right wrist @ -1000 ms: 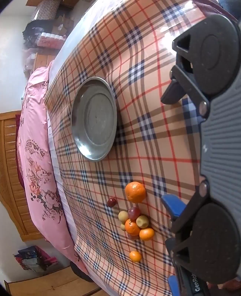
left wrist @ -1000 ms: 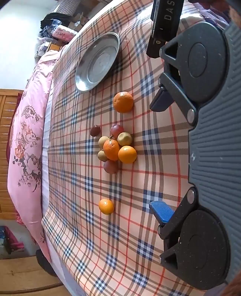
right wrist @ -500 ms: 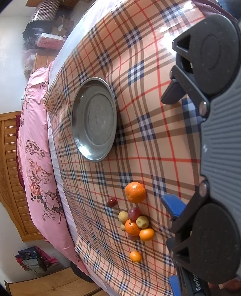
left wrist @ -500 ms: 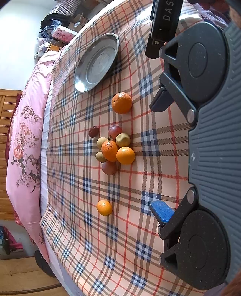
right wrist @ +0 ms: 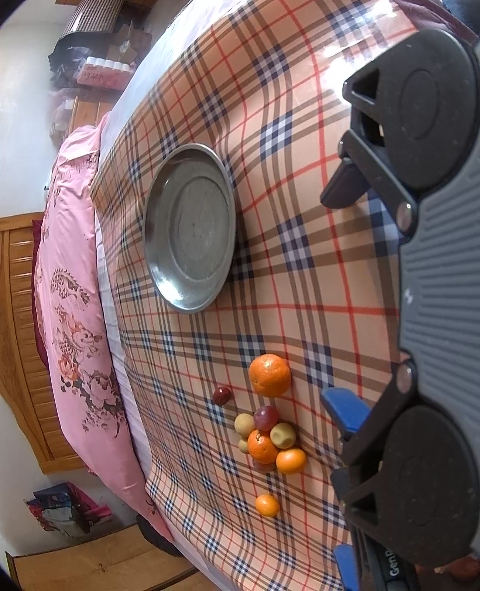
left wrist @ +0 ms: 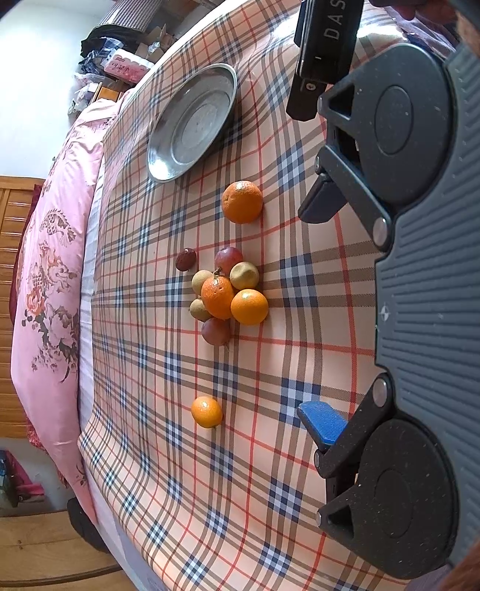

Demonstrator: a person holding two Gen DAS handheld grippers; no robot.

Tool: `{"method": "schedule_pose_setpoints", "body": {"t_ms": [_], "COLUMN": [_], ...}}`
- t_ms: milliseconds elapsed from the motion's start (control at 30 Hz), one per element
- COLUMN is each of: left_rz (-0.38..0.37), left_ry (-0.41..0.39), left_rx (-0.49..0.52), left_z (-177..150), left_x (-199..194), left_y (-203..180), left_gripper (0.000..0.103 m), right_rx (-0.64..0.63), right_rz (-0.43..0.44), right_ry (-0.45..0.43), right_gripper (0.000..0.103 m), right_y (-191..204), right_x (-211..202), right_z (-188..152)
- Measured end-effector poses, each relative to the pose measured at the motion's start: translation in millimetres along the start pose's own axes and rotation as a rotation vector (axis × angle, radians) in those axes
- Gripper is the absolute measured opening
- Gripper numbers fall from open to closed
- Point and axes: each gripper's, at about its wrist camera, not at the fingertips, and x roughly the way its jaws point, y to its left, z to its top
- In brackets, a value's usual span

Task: Organize fruits

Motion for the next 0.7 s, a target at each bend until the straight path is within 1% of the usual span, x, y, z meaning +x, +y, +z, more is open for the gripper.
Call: {"method": "schedule_pose_setpoints", "body": {"t_ms": [300, 700], "left_rz": [0.004, 0.004], "left_ry": [0.002, 0.007], "left_rx": [-0.005, -0.03], "left_z": [1, 3], "left_x": [2, 11], "left_y": [3, 10], "left_gripper": [0.103, 0.103], "right_rx": [-0.024, -0.067], "right_rz": [0.032, 0.082], "right_ry": [0.017, 0.062], "right_gripper": [0.102, 0.102], "right_y": [6, 10], "right_x": [5, 17], "right_z": [1, 11]}}
